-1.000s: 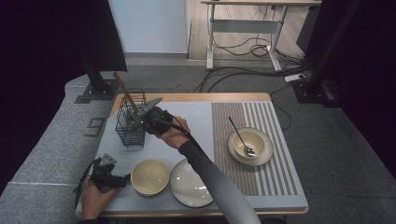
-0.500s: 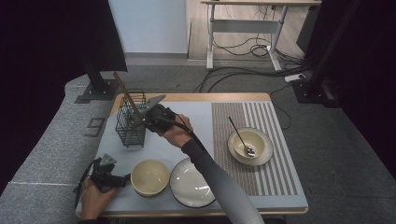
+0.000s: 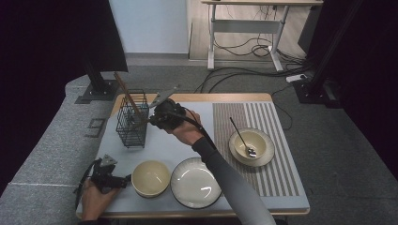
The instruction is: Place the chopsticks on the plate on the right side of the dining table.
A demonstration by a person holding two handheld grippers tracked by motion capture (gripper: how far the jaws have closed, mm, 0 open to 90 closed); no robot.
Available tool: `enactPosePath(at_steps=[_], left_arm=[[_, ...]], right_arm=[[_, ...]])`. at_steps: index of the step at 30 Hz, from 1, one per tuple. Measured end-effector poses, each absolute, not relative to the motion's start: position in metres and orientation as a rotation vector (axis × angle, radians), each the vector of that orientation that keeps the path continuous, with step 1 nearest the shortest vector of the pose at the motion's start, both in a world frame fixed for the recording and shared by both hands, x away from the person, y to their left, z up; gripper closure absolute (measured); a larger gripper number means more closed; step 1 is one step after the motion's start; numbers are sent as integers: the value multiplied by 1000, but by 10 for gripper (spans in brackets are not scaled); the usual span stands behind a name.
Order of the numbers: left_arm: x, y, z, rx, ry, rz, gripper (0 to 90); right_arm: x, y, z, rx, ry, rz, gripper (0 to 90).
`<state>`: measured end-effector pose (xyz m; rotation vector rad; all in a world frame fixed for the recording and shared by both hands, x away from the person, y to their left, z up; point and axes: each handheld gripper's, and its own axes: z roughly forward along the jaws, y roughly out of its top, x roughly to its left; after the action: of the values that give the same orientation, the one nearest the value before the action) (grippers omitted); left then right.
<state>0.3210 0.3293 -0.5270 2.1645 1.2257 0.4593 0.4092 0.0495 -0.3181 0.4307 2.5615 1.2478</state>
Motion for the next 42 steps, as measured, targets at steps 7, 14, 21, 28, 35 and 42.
enactPosePath(at_steps=[7, 14, 21, 28, 35, 42], left_arm=[[321, 329, -527, 2164, 1227, 459, 0], [321, 329, -527, 2163, 1227, 458, 0], [321, 329, -527, 2164, 1227, 458, 0], [321, 330, -527, 2165, 1227, 456, 0], [321, 330, -527, 2160, 1228, 454, 1], [321, 332, -524, 2170, 1236, 456, 14]], right_arm=[[402, 34, -305, 427, 2561, 1263, 833], [393, 17, -295, 422, 2560, 1272, 834], [382, 0, -286, 414, 2553, 1280, 834], [368, -16, -280, 395, 2564, 1315, 834], [361, -29, -284, 390, 2559, 1320, 834], [357, -44, -293, 404, 2547, 1335, 834]])
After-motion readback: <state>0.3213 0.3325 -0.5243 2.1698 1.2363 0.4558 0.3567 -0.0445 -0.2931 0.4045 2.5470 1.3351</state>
